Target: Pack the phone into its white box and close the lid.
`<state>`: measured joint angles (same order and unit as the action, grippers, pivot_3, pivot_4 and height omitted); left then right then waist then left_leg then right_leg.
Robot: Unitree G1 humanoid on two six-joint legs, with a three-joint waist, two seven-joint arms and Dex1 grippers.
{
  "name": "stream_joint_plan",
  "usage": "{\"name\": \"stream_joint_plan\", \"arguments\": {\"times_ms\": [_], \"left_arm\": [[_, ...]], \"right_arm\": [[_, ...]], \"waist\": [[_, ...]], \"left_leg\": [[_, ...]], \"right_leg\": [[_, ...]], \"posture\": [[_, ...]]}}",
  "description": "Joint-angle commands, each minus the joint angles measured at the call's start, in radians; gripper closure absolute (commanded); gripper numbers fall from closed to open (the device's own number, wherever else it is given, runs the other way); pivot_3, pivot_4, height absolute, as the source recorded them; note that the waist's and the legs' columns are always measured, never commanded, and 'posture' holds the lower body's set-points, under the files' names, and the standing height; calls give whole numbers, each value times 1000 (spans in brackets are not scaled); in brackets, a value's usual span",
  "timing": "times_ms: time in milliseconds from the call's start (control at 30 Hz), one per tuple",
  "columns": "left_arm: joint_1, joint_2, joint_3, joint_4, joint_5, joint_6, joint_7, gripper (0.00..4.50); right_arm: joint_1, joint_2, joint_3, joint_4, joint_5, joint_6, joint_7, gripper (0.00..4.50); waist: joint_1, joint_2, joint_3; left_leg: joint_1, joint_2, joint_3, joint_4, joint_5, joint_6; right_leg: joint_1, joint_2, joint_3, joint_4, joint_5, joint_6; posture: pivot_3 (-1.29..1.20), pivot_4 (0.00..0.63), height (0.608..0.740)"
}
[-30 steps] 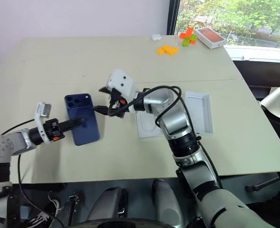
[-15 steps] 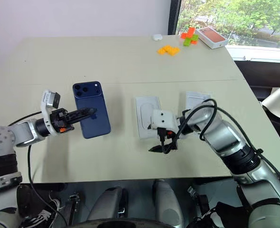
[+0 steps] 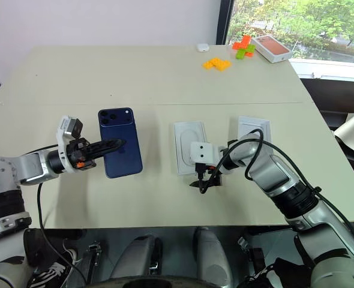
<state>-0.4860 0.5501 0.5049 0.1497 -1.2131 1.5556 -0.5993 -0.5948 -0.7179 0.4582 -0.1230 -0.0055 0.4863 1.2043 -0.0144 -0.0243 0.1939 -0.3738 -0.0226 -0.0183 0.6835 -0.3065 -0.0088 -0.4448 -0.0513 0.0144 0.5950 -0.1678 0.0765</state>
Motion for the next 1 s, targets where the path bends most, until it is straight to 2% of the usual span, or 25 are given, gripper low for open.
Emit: {"name": "stream_joint_plan", "arguments": {"times_ms": [33,233,467,700,900,1000], "left_arm": [[-14,0,33,-40,-50,-12,4,4500],[-18,-6,30,-48,-64,-17,22,4500],[-15,1,16,-64,-84,-21,18,4500],[-21,-2,16,-54,-100,-24,23,4500],[-28,8,11,-28,-89,-35,23,4500],[-29,9,10,-24,-86,-42,24,4500]], "right_arm": [[-9,-9,10,-8,-24,-15,8,946],[-9,10,22,-3,-59,-27,-9,3815],[12,110,66,-66,-100,14,-81,3815],[-31,243,77,-55,-133,150,-165,3815],[-46,249,77,-27,-137,187,-172,3815],[-40,231,69,-44,-117,168,-151,2582]], "waist": [[0,0,0],[0,-1,0],[-7,-1,-1],[-9,-1,-1],[-4,-1,-1],[-4,-1,0]], "left_leg": [[0,0,0,0,0,0],[0,0,0,0,1,-1],[1,1,0,0,1,-2],[1,2,-1,0,1,-3],[1,2,-1,0,1,-3],[1,2,-1,0,1,-3]], "right_leg": [[0,0,0,0,0,0],[0,0,0,0,0,0],[0,1,0,0,0,0],[0,3,0,1,1,-2],[0,2,0,1,1,-2],[0,2,0,0,1,-3]], "posture": [[0,150,740],[0,150,740],[0,150,740],[0,150,740],[0,150,740],[0,150,740]]}}
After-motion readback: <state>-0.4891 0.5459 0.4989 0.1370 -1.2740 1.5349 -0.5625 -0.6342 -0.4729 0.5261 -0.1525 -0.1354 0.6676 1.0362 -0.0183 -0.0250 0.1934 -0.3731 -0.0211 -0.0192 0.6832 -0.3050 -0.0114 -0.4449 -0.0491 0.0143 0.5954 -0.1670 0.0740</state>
